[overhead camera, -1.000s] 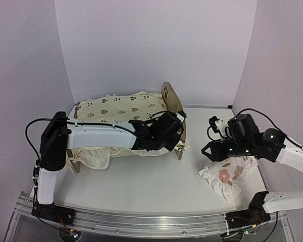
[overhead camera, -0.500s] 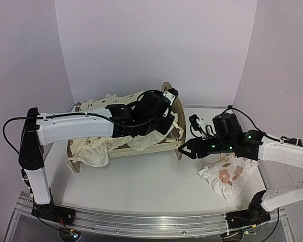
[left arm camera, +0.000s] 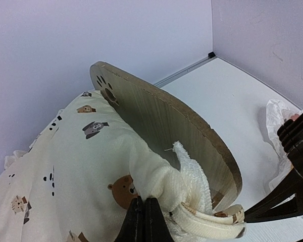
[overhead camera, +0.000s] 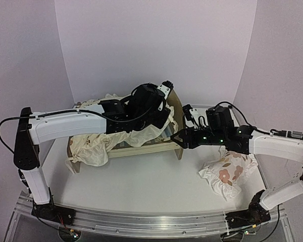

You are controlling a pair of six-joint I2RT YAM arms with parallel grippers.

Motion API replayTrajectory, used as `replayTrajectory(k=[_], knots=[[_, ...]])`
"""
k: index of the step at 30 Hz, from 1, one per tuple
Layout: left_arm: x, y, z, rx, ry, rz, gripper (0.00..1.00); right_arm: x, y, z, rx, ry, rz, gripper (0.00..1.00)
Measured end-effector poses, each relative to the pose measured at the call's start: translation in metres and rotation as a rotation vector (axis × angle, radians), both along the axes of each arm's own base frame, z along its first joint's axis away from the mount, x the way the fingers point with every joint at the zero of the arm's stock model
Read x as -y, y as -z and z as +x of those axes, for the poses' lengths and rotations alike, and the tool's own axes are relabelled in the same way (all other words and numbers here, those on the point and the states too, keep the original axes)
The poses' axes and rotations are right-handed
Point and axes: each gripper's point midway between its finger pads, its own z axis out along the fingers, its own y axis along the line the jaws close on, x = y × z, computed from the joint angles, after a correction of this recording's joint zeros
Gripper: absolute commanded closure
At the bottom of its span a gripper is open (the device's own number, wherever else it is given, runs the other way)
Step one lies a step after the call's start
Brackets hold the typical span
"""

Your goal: Set up the pet bed

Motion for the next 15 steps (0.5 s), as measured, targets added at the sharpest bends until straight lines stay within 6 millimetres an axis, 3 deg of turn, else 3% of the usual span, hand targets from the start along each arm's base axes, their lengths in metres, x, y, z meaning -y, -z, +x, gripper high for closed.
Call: replayTrajectory(k=[10,15], knots=[[-0.005,-0.005,0.003,0.005,-0.009,-0.009,1.00,-0.025,-0.010,0.015,0.002,-0.026,0.067,0.50],[-0.006,-0.006,0.006,0.005,-0.014,-0.009,1.00,-0.041,-0.016,0.012,-0.009,-0.093,0.120,0.55]])
